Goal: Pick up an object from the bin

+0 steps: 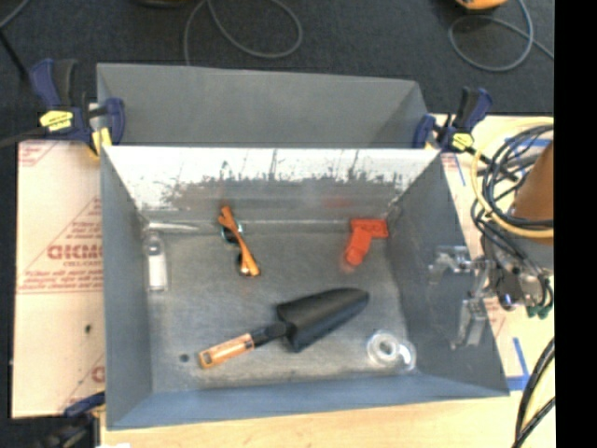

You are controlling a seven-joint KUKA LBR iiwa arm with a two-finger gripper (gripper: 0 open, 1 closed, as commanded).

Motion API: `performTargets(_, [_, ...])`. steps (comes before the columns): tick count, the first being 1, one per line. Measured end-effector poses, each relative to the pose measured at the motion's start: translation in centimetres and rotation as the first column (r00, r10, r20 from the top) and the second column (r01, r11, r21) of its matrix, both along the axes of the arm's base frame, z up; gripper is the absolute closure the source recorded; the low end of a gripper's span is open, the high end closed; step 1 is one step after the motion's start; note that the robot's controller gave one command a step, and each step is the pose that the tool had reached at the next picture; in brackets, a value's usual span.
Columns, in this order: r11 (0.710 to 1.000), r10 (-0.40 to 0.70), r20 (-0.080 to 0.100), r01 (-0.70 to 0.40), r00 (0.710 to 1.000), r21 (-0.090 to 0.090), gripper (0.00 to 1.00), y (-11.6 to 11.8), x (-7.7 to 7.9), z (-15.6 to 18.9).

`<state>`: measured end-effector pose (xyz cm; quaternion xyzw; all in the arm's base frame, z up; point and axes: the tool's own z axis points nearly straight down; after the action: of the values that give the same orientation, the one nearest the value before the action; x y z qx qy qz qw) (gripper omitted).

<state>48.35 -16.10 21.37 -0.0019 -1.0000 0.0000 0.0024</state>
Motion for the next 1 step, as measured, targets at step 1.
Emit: performTargets(1, [1.0, 0.004, 0.008, -0.004, 1.0, -0.002, 0.0, 0.07, 0.18, 0.42])
